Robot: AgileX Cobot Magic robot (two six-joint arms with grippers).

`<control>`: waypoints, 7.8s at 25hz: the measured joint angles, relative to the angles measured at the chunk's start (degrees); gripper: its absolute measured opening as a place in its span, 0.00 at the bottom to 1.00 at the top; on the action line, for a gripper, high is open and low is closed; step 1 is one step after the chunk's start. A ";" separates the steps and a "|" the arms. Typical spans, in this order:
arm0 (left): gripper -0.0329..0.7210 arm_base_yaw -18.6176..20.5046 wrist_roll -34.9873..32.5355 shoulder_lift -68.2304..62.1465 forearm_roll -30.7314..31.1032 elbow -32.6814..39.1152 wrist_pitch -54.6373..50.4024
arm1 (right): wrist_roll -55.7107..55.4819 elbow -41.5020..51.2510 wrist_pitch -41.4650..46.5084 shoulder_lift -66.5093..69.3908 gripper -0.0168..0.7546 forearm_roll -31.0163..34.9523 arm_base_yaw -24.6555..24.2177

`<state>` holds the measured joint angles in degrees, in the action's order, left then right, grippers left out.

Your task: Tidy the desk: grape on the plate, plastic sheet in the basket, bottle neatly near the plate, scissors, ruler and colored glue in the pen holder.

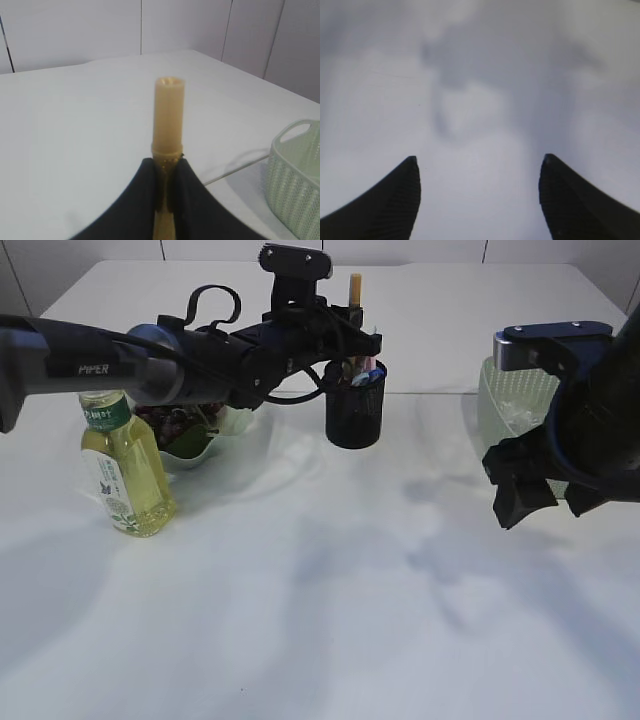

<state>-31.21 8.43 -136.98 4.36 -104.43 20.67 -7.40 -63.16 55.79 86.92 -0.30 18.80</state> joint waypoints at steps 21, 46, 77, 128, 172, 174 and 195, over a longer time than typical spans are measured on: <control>0.14 0.00 0.14 -1.52 0.98 -2.25 -5.55 | 0.10 0.00 -0.81 0.12 0.77 0.00 0.00; 0.34 0.58 0.14 0.57 1.81 -2.37 -13.20 | 0.20 0.00 -0.91 0.12 0.77 0.00 0.00; 0.73 5.81 1.51 40.03 1.61 -2.37 -71.85 | 0.20 -6.28 13.99 0.12 0.77 4.99 0.00; 0.72 5.81 -10.60 134.27 -12.02 70.81 -80.61 | 14.71 25.38 11.06 -79.00 0.70 3.51 0.00; 0.59 10.32 -11.89 136.29 -10.12 74.09 -84.38 | 15.50 34.31 10.71 -87.90 0.70 1.55 -10.79; 0.59 13.89 -11.89 136.29 -10.12 74.09 -84.38 | 15.50 34.31 10.71 -87.90 0.70 1.55 -14.40; 0.57 28.59 -11.89 136.29 -10.12 74.09 -84.38 | 15.50 34.31 10.71 -87.90 0.70 1.35 -21.29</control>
<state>-2.62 -3.47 -0.70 -5.77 -30.33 -63.72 8.10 -28.85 66.49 -0.98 1.05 -2.50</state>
